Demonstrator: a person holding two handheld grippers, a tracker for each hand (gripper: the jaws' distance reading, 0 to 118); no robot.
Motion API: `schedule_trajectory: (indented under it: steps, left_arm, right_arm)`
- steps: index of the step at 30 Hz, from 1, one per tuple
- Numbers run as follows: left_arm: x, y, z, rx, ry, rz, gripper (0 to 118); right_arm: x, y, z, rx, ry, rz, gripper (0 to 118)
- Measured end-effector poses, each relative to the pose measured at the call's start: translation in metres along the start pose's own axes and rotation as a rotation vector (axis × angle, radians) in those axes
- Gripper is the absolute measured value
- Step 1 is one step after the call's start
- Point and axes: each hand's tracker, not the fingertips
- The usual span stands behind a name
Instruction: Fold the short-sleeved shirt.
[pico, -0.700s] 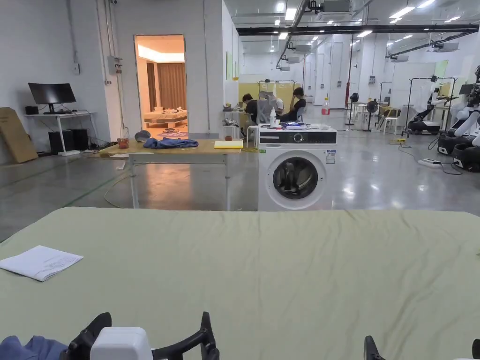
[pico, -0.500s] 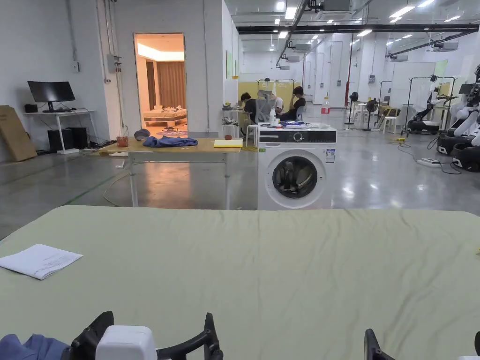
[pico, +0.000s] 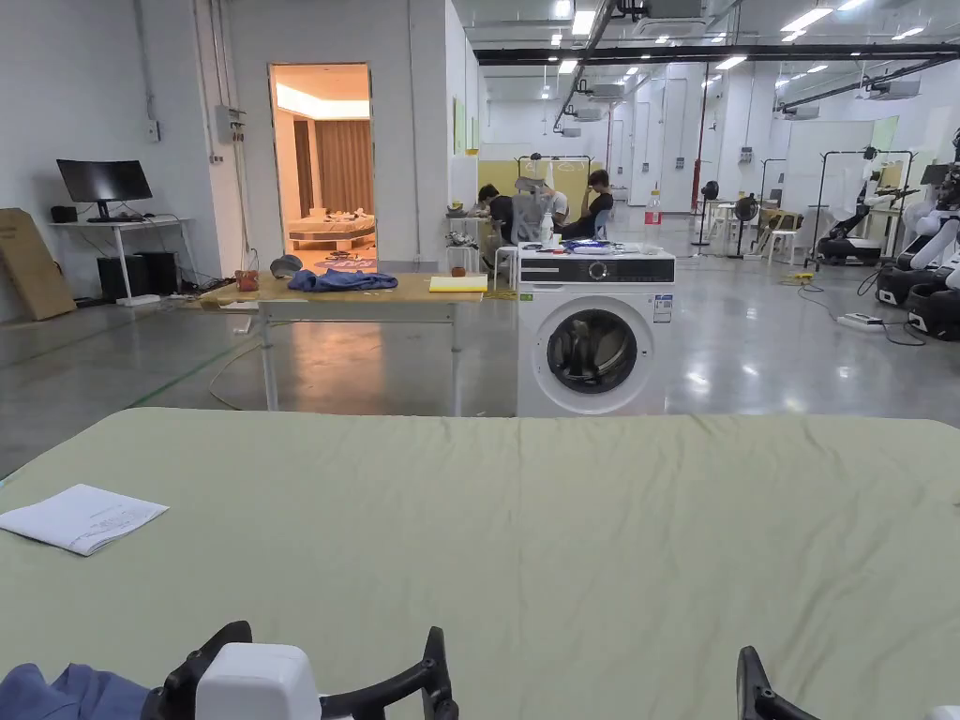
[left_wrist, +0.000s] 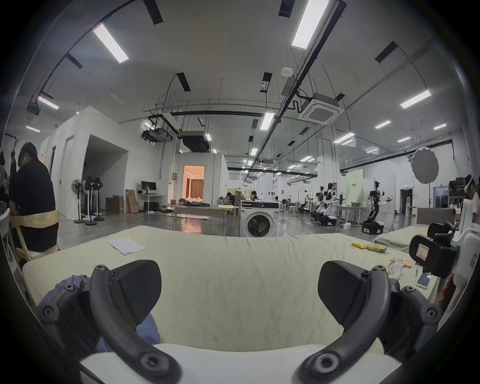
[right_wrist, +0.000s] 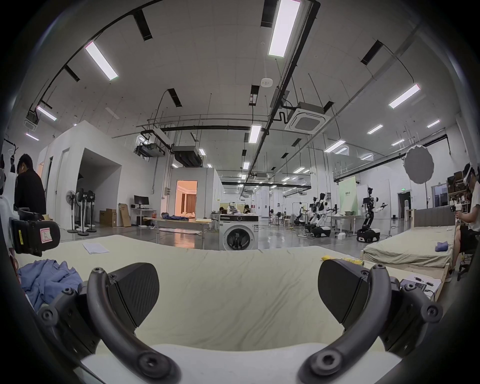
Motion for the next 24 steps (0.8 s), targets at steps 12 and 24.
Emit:
schedule_trajectory:
  steps: [12, 24]
  left_arm:
    - [0.005, 0.004, -0.001, 0.032, 0.045, -0.032, 108]
    - [-0.003, -0.002, -0.002, -0.01, 0.103, -0.038, 0]
  right_arm:
    - [-0.001, 0.001, -0.003, 0.006, 0.027, 0.011, 105]
    - [0.006, -0.001, -0.004, -0.042, 0.053, -0.023, 0]
